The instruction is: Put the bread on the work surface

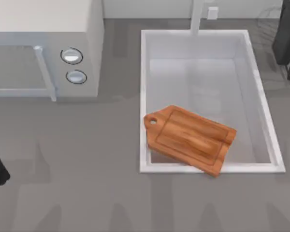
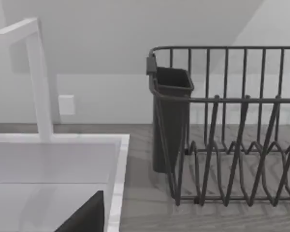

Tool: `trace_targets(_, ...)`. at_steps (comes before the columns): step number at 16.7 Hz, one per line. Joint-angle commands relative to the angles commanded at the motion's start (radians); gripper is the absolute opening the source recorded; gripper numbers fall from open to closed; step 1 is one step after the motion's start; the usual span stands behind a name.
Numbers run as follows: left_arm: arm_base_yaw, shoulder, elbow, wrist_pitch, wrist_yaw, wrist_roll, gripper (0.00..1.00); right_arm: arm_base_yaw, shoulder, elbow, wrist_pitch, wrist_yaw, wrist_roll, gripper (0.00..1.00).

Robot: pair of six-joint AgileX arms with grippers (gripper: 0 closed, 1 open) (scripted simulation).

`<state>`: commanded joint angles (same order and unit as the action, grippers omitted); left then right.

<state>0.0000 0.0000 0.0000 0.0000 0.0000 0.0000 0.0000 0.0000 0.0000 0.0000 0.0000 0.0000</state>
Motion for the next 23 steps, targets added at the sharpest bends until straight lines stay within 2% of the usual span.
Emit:
trace_targets(4,0.000,0.000,0.000,0.000,0.000,0.000,1.00,-0.006,0.033,0.028,-0.027,0.001,-0.002,1.00)
trace_targets(8,0.000,0.000,0.000,0.000,0.000,0.000,1.00,-0.031,0.226,0.173,-0.160,0.001,-0.011,1.00)
trace_targets(17,0.000,0.000,0.000,0.000,0.000,0.000,1.00,-0.116,1.083,0.654,-0.642,-0.002,-0.041,1.00)
trace_targets(23,0.000,0.000,0.000,0.000,0.000,0.000,1.00,-0.162,1.501,0.920,-0.891,-0.001,-0.060,1.00)
